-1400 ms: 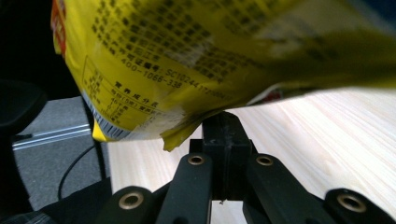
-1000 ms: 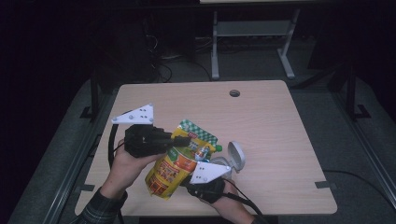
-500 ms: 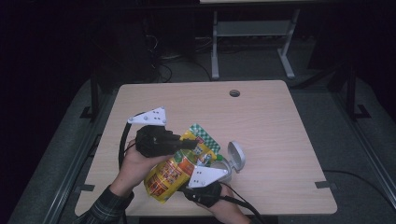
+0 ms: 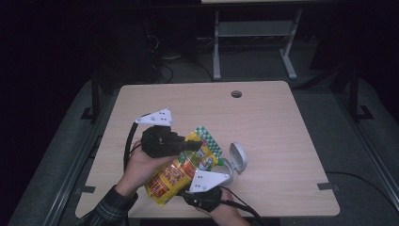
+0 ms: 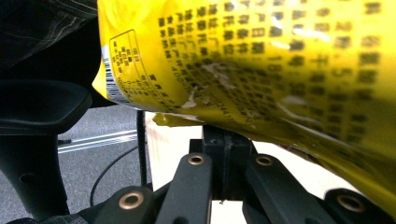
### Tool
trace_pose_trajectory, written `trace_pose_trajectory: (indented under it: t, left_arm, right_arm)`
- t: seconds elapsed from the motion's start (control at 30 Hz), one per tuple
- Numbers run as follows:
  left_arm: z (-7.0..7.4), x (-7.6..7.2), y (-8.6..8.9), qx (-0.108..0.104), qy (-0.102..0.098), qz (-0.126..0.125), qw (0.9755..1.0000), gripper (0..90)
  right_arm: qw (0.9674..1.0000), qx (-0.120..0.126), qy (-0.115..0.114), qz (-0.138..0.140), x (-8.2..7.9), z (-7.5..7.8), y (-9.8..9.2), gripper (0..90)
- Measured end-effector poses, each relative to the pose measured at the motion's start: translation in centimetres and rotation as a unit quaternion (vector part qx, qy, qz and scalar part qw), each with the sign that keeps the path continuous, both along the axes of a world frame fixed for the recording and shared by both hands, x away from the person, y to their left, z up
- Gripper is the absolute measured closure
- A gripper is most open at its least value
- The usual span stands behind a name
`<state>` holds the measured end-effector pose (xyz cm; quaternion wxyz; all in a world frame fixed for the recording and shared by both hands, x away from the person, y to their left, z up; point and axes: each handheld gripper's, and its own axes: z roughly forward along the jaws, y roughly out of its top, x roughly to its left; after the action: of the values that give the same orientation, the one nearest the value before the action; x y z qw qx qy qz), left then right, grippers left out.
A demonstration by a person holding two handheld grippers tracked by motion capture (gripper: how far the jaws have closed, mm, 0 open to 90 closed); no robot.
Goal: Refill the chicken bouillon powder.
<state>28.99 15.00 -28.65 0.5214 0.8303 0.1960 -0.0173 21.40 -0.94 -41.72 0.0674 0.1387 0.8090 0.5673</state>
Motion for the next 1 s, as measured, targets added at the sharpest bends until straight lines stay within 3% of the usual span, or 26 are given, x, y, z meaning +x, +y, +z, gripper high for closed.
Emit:
trace_pose_trajectory:
  t: [0.3,1.0]
  left_arm:
    - [-0.6,0.4,-0.8,0.02,0.004,-0.003,0.9998,90.0]
    - [-1.0,1.4,-1.9,0.065,0.016,0.009,0.9977,89.9]
  right_arm:
    - [1.0,-0.002,0.0,0.003,-0.2,-0.2,0.2,90.0]
    - [0.9997,0.02,0.0,0.015,0.1,-0.5,0.5,90.0]
